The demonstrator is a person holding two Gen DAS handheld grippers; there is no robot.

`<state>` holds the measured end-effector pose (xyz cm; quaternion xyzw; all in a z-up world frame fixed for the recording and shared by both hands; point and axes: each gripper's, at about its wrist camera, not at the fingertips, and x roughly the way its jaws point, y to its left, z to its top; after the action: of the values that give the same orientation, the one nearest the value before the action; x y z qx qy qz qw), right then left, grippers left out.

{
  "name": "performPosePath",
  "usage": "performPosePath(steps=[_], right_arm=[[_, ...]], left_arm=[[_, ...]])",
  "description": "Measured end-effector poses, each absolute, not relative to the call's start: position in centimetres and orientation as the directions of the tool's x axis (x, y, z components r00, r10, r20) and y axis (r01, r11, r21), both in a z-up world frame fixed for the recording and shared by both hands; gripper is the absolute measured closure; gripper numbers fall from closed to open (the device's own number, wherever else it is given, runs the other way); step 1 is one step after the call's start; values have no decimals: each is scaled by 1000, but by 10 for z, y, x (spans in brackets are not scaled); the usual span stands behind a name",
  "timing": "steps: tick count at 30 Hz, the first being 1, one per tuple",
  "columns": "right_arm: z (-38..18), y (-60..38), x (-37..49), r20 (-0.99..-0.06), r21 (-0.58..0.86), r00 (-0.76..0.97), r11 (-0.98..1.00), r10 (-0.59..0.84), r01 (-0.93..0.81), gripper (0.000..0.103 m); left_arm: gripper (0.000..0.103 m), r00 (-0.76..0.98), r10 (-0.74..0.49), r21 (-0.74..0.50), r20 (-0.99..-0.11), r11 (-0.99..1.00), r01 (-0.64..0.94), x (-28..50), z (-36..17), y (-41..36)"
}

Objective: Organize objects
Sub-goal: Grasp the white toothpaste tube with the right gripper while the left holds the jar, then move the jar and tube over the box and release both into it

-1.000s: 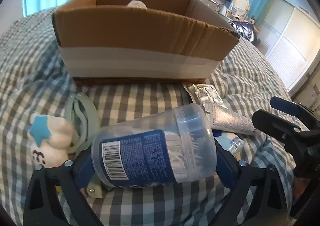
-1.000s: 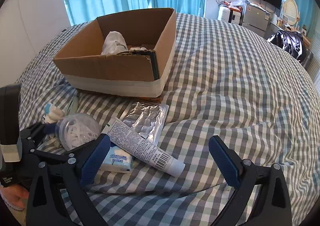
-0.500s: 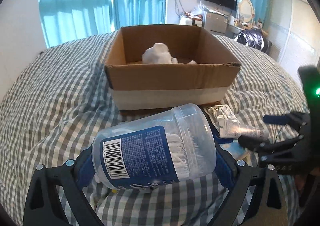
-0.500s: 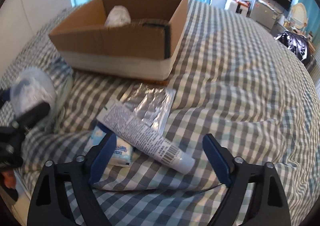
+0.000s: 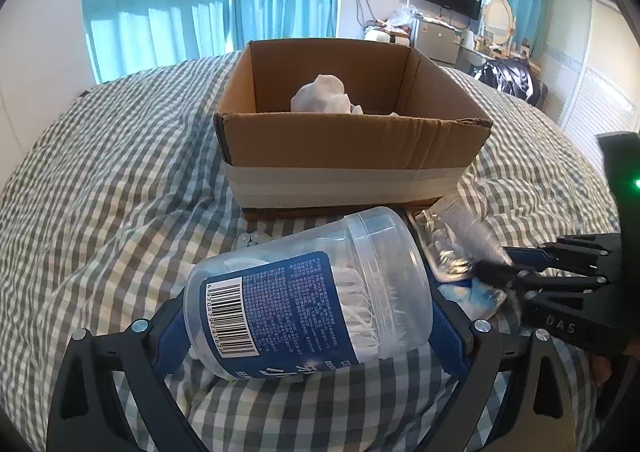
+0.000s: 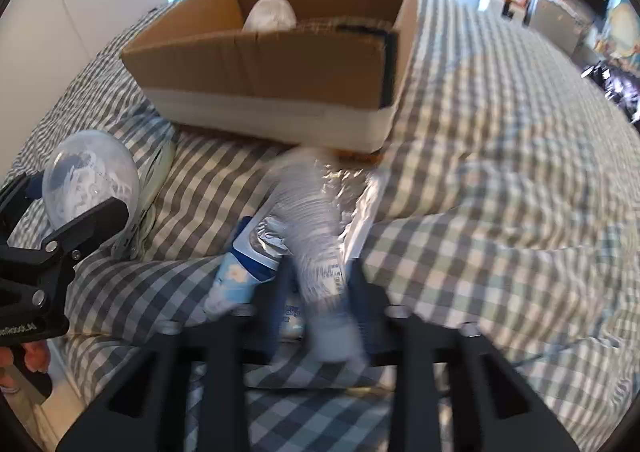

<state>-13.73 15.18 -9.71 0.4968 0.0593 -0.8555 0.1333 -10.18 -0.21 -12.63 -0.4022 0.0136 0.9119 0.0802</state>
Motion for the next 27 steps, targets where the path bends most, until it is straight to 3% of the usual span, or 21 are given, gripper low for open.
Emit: performPosePath(steps=[13,27], right_arm=[[-39,167,-87,-779,41,-597,-966,-190,254,80],[82,166,-48,-632,4,-739,-954,-235,301,80]], left_arm=[[5,-698,93,-8,-710,-992,-124,-67,-89,7],[5,-817,131,-17,-561,-989,-146,-55,23,15]])
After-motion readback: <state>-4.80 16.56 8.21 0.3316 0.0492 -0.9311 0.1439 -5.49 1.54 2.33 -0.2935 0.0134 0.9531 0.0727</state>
